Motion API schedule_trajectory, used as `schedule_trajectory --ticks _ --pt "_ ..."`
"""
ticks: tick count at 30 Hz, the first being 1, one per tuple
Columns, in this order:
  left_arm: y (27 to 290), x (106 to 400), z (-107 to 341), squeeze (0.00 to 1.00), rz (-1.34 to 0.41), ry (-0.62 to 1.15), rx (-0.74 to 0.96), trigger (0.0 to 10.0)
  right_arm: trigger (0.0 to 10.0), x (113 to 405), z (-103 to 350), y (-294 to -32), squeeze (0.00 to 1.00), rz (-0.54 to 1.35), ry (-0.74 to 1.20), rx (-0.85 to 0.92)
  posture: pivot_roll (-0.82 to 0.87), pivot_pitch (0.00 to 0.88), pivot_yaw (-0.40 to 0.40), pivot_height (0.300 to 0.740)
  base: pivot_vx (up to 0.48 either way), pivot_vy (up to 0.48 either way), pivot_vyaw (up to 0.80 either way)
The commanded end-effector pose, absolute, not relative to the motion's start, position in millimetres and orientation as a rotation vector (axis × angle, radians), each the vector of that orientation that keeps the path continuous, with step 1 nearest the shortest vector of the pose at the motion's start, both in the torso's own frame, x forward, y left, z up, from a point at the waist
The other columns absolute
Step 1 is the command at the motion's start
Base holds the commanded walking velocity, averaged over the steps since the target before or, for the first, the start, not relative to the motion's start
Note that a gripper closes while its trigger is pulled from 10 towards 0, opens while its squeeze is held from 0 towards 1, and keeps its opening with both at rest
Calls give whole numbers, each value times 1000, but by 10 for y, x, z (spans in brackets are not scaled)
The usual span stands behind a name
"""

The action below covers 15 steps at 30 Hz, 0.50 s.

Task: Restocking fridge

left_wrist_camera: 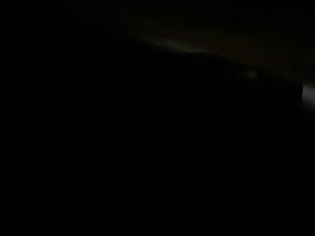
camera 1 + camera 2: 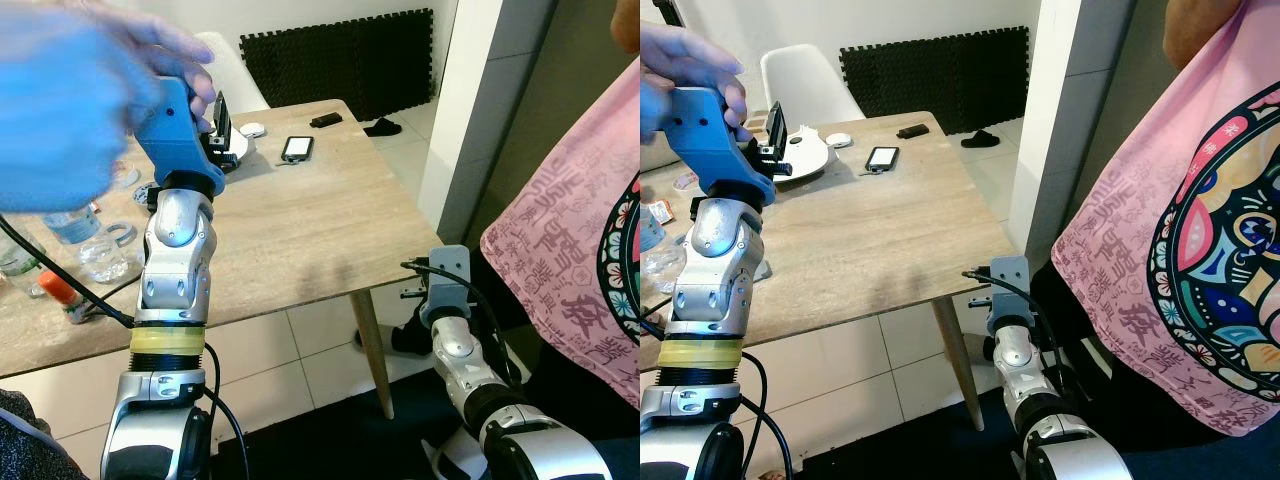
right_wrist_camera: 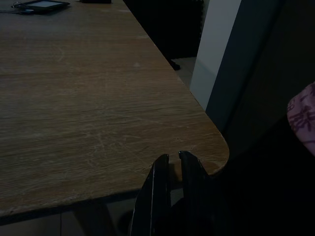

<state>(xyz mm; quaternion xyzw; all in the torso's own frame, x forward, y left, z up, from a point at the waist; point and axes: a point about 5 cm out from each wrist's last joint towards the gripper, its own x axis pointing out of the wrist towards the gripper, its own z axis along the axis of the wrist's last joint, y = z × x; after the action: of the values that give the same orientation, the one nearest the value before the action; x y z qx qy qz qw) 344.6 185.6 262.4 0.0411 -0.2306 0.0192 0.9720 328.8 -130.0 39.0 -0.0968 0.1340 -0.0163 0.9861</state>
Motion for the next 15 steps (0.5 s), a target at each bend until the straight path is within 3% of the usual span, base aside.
schedule_trajectory --ticks 1,15 --pt "1869 3469 2570 0 42 -434 83 10000 10000 3201 262 -1300 0 -30 333 -201 90 0 24 740 0 0 0" --pt "1871 3471 2574 0 43 -435 82 10000 10000 3203 264 -1302 0 -30 333 -202 91 0 24 740 0 0 0"
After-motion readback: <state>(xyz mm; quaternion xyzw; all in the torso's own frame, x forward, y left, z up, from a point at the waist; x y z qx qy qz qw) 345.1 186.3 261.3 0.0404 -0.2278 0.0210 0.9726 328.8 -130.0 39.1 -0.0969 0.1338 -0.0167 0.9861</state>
